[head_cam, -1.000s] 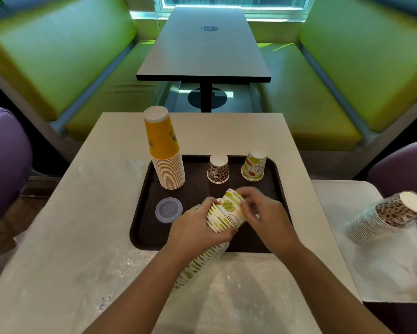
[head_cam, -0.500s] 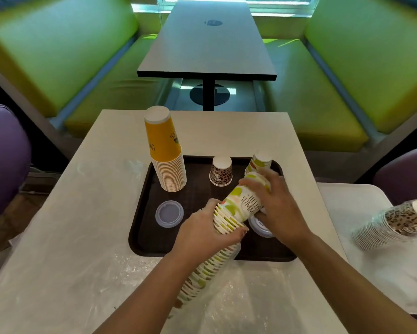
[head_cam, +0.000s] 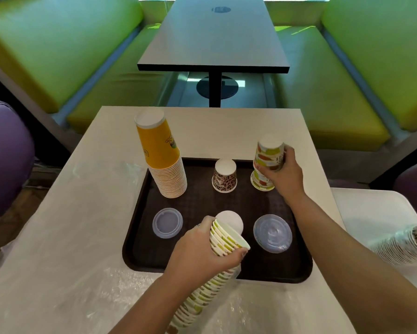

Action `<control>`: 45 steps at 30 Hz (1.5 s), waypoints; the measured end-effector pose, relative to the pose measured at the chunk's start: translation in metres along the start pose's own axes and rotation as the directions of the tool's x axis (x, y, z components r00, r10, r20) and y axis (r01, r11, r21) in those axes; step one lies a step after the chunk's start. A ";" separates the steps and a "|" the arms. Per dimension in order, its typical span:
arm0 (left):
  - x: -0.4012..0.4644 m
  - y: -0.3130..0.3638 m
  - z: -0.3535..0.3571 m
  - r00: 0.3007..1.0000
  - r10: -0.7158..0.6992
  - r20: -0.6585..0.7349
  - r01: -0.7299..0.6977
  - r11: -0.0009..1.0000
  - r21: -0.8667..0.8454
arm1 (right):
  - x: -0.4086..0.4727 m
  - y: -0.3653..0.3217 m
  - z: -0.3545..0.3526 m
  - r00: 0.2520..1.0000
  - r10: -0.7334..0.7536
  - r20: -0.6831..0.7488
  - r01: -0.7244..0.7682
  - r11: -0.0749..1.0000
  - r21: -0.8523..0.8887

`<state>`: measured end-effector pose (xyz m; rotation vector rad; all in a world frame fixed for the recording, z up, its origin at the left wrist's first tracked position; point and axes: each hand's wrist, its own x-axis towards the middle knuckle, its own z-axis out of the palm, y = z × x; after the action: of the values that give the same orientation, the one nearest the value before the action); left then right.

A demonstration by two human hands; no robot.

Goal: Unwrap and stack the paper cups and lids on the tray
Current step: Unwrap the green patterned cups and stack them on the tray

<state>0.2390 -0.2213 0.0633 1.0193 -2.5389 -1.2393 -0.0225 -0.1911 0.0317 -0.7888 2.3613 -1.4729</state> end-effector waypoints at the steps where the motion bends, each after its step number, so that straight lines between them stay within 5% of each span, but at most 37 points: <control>1: 0.001 -0.001 0.000 1.000 -0.002 -0.001 0.002 1.000 -0.005 | 0.002 0.005 0.002 1.000 0.015 0.004 -0.015 1.000 -0.006; 18: 0.006 -0.005 0.005 0.999 -0.034 -0.013 0.034 0.999 -0.006 | -0.012 0.047 0.004 0.994 0.104 0.031 -0.101 0.992 -0.076; 22: 0.004 -0.004 0.004 0.999 -0.043 -0.017 0.043 0.999 -0.004 | -0.047 0.010 -0.013 0.983 -0.074 -0.166 0.075 0.997 0.003; 25: 0.002 -0.003 0.004 0.999 -0.038 -0.014 0.038 0.999 0.002 | -0.091 -0.023 -0.022 0.970 -0.199 0.139 0.164 0.958 0.234; 27: 0.001 0.000 0.005 0.999 -0.034 -0.010 0.034 0.999 0.006 | -0.111 -0.038 -0.026 0.831 -0.206 0.516 0.127 0.975 0.184; 29: -0.002 0.003 0.005 1.000 -0.027 -0.003 0.027 1.000 0.001 | -0.122 -0.039 -0.023 0.711 -0.182 0.679 0.184 0.980 0.070; 36: -0.009 0.009 0.008 1.000 0.013 0.006 -0.013 1.000 0.014 | -0.134 -0.039 -0.021 0.686 -0.081 0.723 0.151 0.988 -0.033; 45: -0.017 0.008 0.007 0.998 0.056 0.000 -0.056 0.998 0.004 | -0.132 -0.056 -0.038 0.707 -0.133 0.695 0.162 0.987 0.024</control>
<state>0.2449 -0.2027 0.0676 0.9423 -2.5520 -1.2206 0.0854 -0.1076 0.0888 -1.2969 1.7677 -0.9217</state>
